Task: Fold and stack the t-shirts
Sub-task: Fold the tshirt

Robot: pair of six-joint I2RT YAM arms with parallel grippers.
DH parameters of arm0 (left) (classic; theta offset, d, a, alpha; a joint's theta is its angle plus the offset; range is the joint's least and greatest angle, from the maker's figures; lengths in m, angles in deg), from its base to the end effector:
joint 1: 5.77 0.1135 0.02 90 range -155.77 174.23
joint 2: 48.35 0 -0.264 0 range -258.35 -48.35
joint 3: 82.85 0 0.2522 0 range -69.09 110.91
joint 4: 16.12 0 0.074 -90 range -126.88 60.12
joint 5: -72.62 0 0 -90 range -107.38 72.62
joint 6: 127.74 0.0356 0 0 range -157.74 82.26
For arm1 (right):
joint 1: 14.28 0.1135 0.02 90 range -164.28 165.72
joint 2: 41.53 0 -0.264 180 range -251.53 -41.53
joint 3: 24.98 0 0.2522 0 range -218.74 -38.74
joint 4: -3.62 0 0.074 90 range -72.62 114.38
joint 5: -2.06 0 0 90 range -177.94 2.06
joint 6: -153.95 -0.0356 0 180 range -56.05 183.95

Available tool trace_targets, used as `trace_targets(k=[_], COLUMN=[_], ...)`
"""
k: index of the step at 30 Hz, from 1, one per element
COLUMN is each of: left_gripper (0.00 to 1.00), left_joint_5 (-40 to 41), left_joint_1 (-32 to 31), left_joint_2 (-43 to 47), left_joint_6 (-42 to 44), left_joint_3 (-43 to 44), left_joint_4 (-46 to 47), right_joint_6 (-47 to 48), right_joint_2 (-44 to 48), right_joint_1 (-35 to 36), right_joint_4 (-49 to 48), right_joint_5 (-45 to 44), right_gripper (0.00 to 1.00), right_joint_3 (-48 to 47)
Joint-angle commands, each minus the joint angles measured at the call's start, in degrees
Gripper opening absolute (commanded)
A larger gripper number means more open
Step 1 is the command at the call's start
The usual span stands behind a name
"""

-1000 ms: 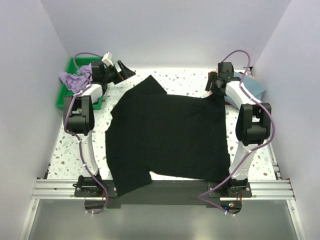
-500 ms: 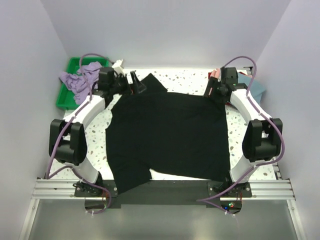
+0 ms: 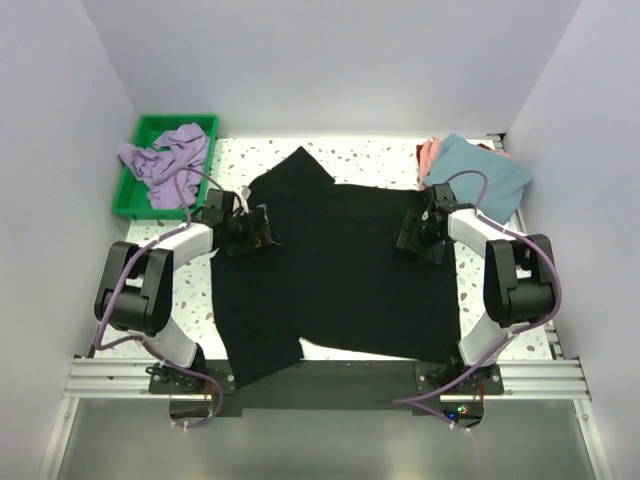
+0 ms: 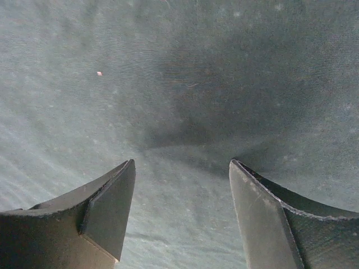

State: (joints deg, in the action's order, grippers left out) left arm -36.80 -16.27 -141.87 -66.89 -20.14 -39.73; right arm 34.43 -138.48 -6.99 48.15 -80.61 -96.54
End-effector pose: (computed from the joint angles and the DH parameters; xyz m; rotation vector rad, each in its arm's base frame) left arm 0.3080 -0.0691 0.1603 -0.2787 2.5725 -0.6971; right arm 0.3142 0.0448 0.1648 0.5142 2.7839 0.3303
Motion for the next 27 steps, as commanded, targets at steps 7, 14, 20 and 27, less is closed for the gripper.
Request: trace_targets(k=[7, 14, 20, 27], left_gripper=[1.00, 1.00, 1.00, 1.00], left_joint_5=[1.8, 3.0, 3.1, 3.6], left_joint_1=[1.3, 1.5, 2.2, 2.2], left_joint_2=[-7.5, -16.4, -22.8, -29.6], left_joint_6=[0.8, 3.9, 5.3, 7.4], left_joint_3=[2.9, 13.4, 22.5, 35.2], left_joint_4=[2.4, -1.7, -5.3, -9.8], right_joint_6=[-3.3, -3.4, -3.9, -4.4], right_joint_2=[-4.3, -10.5, -16.8, -22.4], right_joint_1=[0.1, 0.0, 0.1, -0.3], right_joint_4=[-0.4, 2.5, 4.9, 9.0], right_joint_5=[1.3, -2.1, -3.2, -4.2], right_gripper=[0.71, 0.70, 0.70, 0.70], right_joint_3=[-1.3, -7.2, -15.5, -24.6])
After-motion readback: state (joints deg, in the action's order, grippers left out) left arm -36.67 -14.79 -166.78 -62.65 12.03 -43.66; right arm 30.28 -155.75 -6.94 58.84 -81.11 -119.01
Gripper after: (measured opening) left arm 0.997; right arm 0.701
